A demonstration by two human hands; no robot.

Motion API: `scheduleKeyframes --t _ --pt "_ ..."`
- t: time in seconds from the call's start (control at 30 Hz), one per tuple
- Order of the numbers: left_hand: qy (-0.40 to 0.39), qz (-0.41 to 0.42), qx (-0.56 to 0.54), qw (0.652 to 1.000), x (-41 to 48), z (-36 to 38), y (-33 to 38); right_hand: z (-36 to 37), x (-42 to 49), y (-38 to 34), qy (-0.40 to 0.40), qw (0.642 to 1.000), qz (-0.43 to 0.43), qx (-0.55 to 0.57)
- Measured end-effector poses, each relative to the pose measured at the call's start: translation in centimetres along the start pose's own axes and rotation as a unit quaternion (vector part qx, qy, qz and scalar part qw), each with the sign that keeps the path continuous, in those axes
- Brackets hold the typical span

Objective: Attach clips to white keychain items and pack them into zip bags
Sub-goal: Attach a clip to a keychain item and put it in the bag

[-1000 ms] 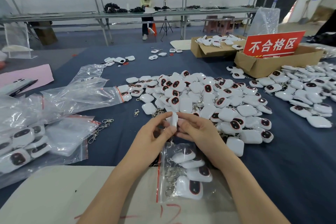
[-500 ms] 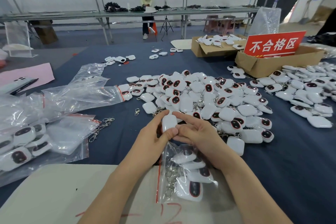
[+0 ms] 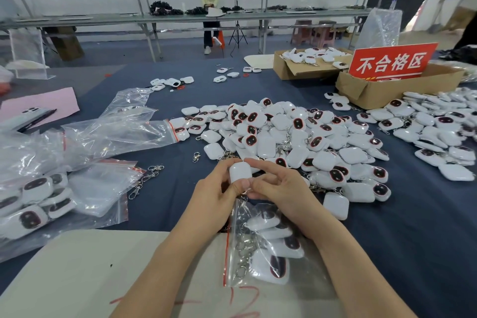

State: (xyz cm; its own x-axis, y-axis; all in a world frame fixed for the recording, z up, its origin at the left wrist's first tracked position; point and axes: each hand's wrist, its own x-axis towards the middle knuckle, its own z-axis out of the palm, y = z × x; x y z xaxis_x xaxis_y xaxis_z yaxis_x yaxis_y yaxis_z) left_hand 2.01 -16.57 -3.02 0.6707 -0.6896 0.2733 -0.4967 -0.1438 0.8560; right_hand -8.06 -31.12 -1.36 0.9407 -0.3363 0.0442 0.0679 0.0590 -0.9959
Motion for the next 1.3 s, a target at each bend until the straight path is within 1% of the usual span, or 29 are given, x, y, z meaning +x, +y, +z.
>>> scheduleKeyframes --t 0.23,0.67,0.93,1.3 --pt "0.018 -0.005 0.012 1.000 0.0 0.2 -0.3 0.3 0.1 0.0 0.025 0.999 0.017 0.011" --pt "0.052 0.033 0.065 0.996 -0.2 0.1 -0.2 0.8 0.0 -0.3 0.052 0.997 0.015 0.049" --pt "0.069 0.042 0.103 0.991 -0.3 0.1 -0.1 0.8 -0.1 -0.2 0.054 0.997 0.008 0.057" --pt "0.075 0.042 0.103 0.991 -0.6 0.2 0.7 0.9 -0.2 -0.3 0.049 0.997 -0.003 0.056"
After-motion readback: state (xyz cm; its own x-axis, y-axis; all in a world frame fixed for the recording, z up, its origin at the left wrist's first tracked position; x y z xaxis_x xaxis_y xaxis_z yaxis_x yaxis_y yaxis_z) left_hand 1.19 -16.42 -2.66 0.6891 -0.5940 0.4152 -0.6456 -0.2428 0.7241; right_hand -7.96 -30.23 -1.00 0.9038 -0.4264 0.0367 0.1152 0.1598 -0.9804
